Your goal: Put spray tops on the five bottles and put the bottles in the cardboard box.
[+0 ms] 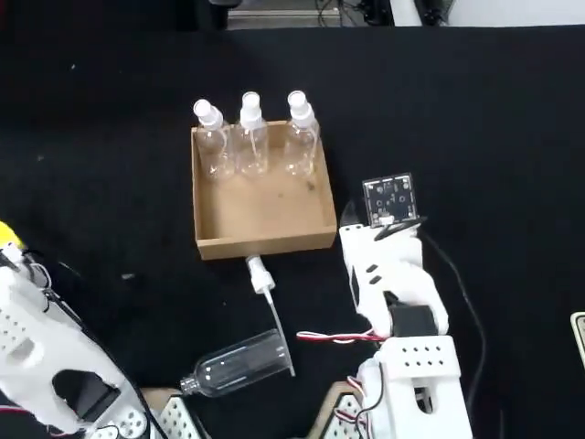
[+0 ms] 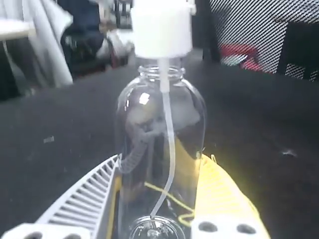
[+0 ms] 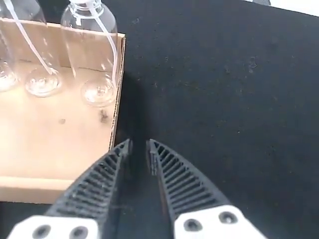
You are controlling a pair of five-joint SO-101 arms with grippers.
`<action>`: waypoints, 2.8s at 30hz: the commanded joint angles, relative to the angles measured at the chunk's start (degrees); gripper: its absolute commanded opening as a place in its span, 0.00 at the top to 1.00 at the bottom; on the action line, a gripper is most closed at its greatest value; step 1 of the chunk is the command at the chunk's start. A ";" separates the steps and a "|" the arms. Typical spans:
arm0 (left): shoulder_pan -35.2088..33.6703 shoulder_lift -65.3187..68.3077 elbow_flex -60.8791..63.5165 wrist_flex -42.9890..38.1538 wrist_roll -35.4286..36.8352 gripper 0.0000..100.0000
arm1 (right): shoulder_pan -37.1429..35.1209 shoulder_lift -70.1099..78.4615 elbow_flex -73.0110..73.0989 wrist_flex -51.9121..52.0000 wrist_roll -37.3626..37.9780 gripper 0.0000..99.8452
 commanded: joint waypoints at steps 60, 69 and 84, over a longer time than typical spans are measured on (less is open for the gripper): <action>-4.35 -9.67 5.41 -5.89 1.41 0.61 | 0.53 -0.75 -0.40 -1.49 0.00 0.98; -4.70 -16.18 4.53 7.82 1.67 0.61 | 0.53 -0.75 -0.22 -1.49 0.00 0.98; -4.35 -16.62 2.07 11.43 1.41 0.61 | 0.53 -0.75 -0.31 -1.49 0.00 0.98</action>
